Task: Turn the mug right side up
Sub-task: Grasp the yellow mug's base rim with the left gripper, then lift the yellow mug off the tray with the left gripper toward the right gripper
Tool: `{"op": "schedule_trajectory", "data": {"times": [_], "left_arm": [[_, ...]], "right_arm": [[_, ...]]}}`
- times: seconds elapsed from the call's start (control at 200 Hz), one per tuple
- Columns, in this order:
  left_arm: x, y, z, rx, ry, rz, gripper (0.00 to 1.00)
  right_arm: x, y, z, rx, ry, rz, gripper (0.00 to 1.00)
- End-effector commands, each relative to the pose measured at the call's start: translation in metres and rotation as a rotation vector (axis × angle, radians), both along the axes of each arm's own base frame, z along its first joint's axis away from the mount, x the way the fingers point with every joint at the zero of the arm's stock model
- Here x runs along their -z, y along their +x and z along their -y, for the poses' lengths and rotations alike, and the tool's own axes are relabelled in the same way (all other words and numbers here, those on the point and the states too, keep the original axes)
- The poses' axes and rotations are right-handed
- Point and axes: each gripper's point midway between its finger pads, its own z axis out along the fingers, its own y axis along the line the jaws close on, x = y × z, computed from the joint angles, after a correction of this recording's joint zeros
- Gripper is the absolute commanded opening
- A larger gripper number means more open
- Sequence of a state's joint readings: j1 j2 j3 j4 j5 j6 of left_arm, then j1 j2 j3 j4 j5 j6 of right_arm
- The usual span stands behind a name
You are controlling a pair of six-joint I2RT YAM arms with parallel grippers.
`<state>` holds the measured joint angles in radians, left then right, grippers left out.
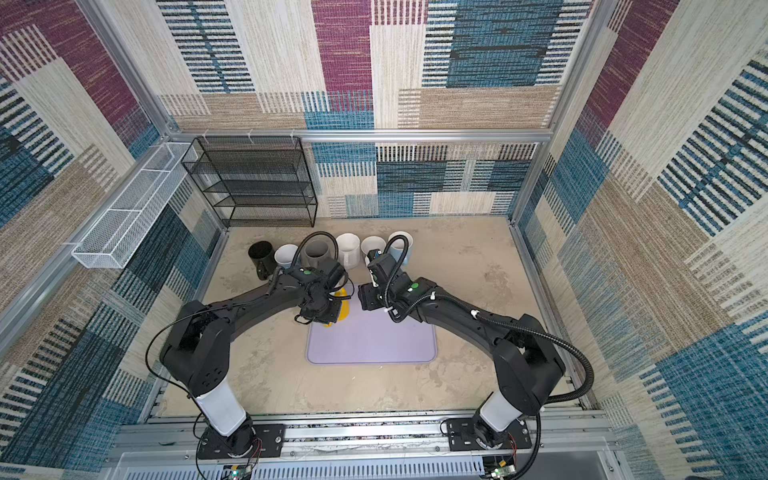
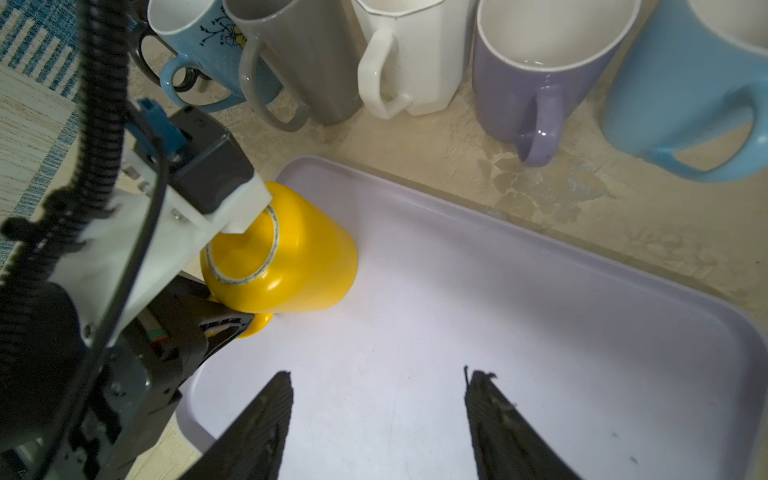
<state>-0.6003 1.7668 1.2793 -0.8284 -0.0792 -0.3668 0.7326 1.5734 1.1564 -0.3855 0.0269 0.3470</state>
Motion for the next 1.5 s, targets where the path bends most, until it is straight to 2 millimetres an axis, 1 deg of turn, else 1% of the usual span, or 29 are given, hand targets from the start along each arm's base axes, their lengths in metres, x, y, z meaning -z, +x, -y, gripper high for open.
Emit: {"op": "schedule_trajectory", "data": {"times": [0.0, 0.155, 0.326, 0.466, 0.546, 0.736, 0.917, 0.992, 1.152, 1.242, 1.437, 1.498], "left_arm": [[-0.004, 0.000, -0.004, 0.016, 0.025, 0.010, 0.00], [-0.011, 0.001, -0.006, 0.012, 0.026, 0.033, 0.00], [-0.023, 0.003, -0.007, 0.014, 0.010, 0.067, 0.00], [-0.031, 0.002, 0.002, 0.028, -0.060, 0.091, 0.00], [-0.035, 0.000, 0.008, 0.038, -0.105, 0.102, 0.00], [-0.048, 0.002, 0.019, 0.048, -0.207, 0.146, 0.00], [-0.067, 0.005, 0.025, 0.043, -0.296, 0.196, 0.00], [-0.076, 0.007, 0.028, 0.041, -0.341, 0.223, 0.00], [-0.098, 0.010, 0.037, 0.030, -0.528, 0.270, 0.00], [-0.110, 0.012, 0.038, 0.024, -0.624, 0.302, 0.00], [-0.138, 0.012, 0.042, 0.041, -0.798, 0.354, 0.00], [-0.144, 0.012, 0.044, 0.048, -0.843, 0.363, 0.00]], "right_arm": [[-0.008, 0.003, -0.002, 0.002, 0.023, 0.029, 0.69], [-0.010, 0.003, 0.002, 0.013, 0.015, 0.040, 0.69], [-0.010, 0.003, 0.006, 0.020, 0.012, 0.044, 0.69], [-0.006, 0.002, 0.021, 0.059, -0.008, 0.048, 0.69], [-0.008, 0.000, 0.029, 0.067, 0.017, 0.046, 0.69], [-0.012, -0.006, 0.035, 0.054, 0.081, 0.055, 0.69], [-0.011, -0.008, 0.039, 0.054, 0.120, 0.047, 0.70], [-0.011, -0.009, 0.039, 0.043, 0.145, 0.042, 0.72], [-0.019, -0.012, 0.037, 0.027, 0.207, 0.059, 0.77], [-0.025, -0.013, 0.036, 0.021, 0.235, 0.069, 0.79], [-0.036, -0.018, 0.030, -0.010, 0.301, 0.086, 0.80], [-0.040, -0.019, 0.027, -0.025, 0.326, 0.090, 0.80]]}}
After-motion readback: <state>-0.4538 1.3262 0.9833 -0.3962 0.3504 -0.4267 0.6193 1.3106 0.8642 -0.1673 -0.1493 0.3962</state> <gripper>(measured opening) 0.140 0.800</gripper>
